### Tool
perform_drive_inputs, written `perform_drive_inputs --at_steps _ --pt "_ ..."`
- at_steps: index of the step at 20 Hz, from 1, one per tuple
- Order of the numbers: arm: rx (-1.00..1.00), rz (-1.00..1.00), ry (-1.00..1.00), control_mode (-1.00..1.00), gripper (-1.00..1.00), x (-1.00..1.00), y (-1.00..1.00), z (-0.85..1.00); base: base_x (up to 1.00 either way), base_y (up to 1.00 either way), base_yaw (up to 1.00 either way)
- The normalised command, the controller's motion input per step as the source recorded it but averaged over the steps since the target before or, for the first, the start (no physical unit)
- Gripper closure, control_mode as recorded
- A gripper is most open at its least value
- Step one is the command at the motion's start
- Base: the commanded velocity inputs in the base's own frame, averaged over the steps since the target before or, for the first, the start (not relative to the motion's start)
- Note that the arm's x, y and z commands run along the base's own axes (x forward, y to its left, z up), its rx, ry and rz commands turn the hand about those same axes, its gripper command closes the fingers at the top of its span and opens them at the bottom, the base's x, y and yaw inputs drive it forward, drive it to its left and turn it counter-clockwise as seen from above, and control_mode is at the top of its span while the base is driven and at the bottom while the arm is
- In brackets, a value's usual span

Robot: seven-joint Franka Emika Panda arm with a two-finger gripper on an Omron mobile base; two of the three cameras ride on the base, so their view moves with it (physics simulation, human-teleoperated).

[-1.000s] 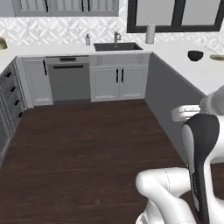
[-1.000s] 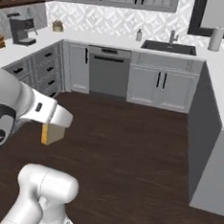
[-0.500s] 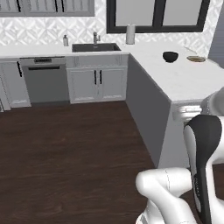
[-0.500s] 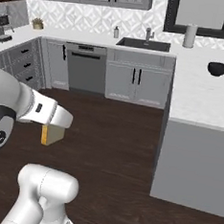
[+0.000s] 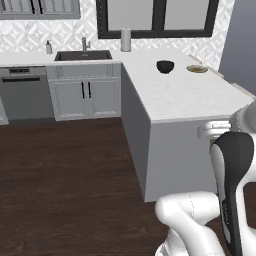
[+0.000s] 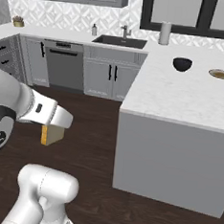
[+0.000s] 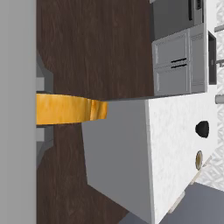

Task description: Start the toaster. Once the lever pops up, take the bread to the plate on the dining counter.

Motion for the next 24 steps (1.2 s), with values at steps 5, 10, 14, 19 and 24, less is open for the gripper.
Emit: perform_drive_inputs --at_steps 5,10,14,19,24 --pt "0.0 0.0 0.0 1.0 1.0 0.0 0.0 0.0 0.38 -1.0 0.0" --pt "0.0 0.0 0.0 1.0 1.0 0.0 0.0 0.0 0.45 -1.0 0.0" --pt "0.0 0.0 0.0 1.0 1.0 0.0 0.0 0.0 0.45 -1.0 0.01" --pt "0.0 0.0 0.0 1.0 1.0 0.0 0.0 0.0 0.39 -1.0 0.07" --pt "0.0 0.0 0.0 1.0 1.0 0.0 0.0 0.0 0.4 -1.0 0.09"
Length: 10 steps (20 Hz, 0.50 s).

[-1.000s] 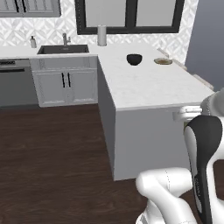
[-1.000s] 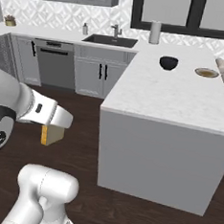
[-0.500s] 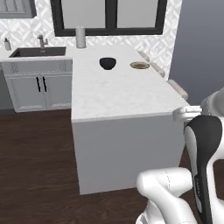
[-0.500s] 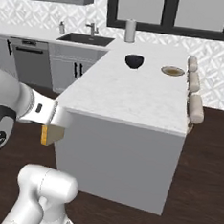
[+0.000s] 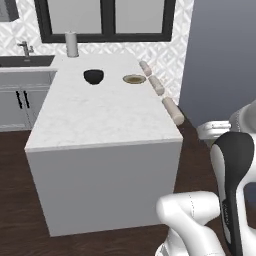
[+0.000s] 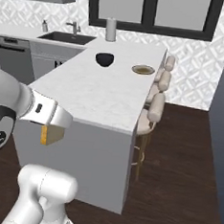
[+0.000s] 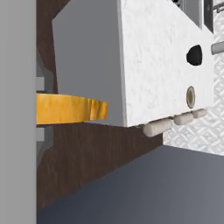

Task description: Start the toaster. Once the lever pops up, take the bread to the plate on the dining counter.

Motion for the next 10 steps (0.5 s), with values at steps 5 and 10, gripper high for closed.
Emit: perform_drive_inputs --at_steps 5,10 --pt "0.0 0.0 0.0 1.0 1.0 0.0 0.0 0.0 0.44 -1.0 0.08" --pt "0.0 0.0 0.0 1.0 1.0 0.0 0.0 0.0 0.5 -1.0 0.07"
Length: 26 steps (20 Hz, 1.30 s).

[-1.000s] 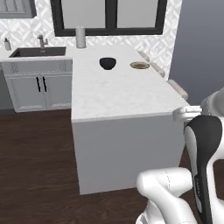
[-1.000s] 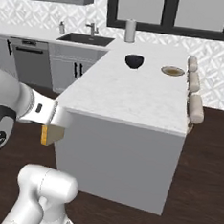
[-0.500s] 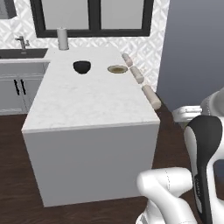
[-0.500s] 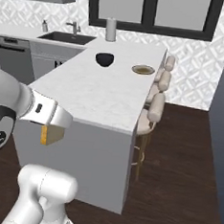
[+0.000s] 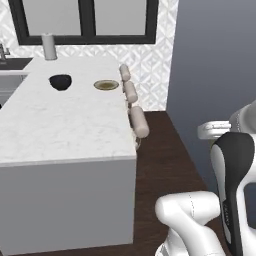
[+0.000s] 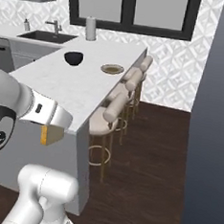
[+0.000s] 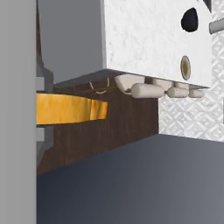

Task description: Start the toaster. Once the lever pops up, take the bread to the plate on the dining counter.

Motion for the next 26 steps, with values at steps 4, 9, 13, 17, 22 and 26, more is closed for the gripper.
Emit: perform_drive_inputs --at_steps 4,9,13,17,22,26 --pt "0.0 0.0 0.0 1.0 1.0 0.0 0.0 0.0 0.77 -1.0 0.1" --pt "0.0 0.0 0.0 1.0 1.0 0.0 0.0 0.0 1.0 -1.0 0.17" --pt "0.0 0.0 0.0 1.0 1.0 0.0 0.0 0.0 1.0 -1.0 0.2" --pt "0.0 0.0 0.0 1.0 1.0 0.0 0.0 0.0 1.0 -0.82 0.3" --pt "0.0 0.0 0.0 1.0 1.0 0.0 0.0 0.0 1.0 -0.46 0.46" --pt "0.0 0.0 0.0 1.0 1.0 0.0 0.0 0.0 1.0 -0.37 0.52"
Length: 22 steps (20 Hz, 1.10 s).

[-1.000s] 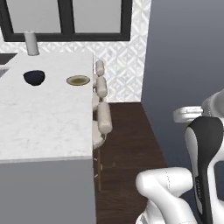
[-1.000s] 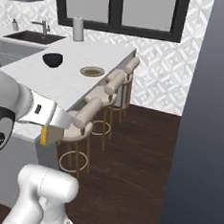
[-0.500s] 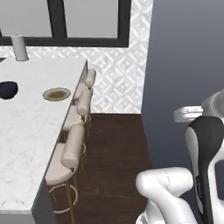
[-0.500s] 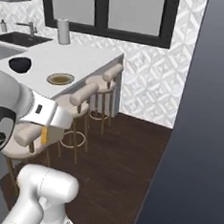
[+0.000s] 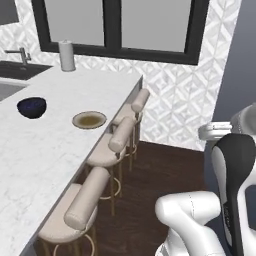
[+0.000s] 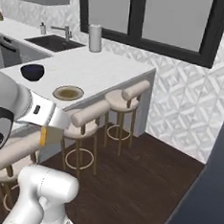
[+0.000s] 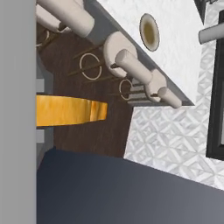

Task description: Start the toaster. Once the lever pops up, take the bread to the plate on the dining counter.

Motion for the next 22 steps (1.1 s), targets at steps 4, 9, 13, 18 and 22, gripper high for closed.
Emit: perform_drive_inputs --at_steps 4,9,13,18,22 --pt "0.0 0.0 0.0 1.0 1.0 0.0 0.0 0.0 1.0 -0.47 0.55" --pt "0.0 0.0 0.0 1.0 1.0 0.0 0.0 0.0 0.78 -0.49 0.62" --pt "0.0 0.0 0.0 1.0 1.0 0.0 0.0 0.0 0.54 -0.44 0.67" --pt "0.0 0.0 0.0 1.0 1.0 0.0 0.0 0.0 0.43 -0.37 0.71" --pt "0.0 0.0 0.0 1.0 1.0 0.0 0.0 0.0 0.33 -0.54 0.67"
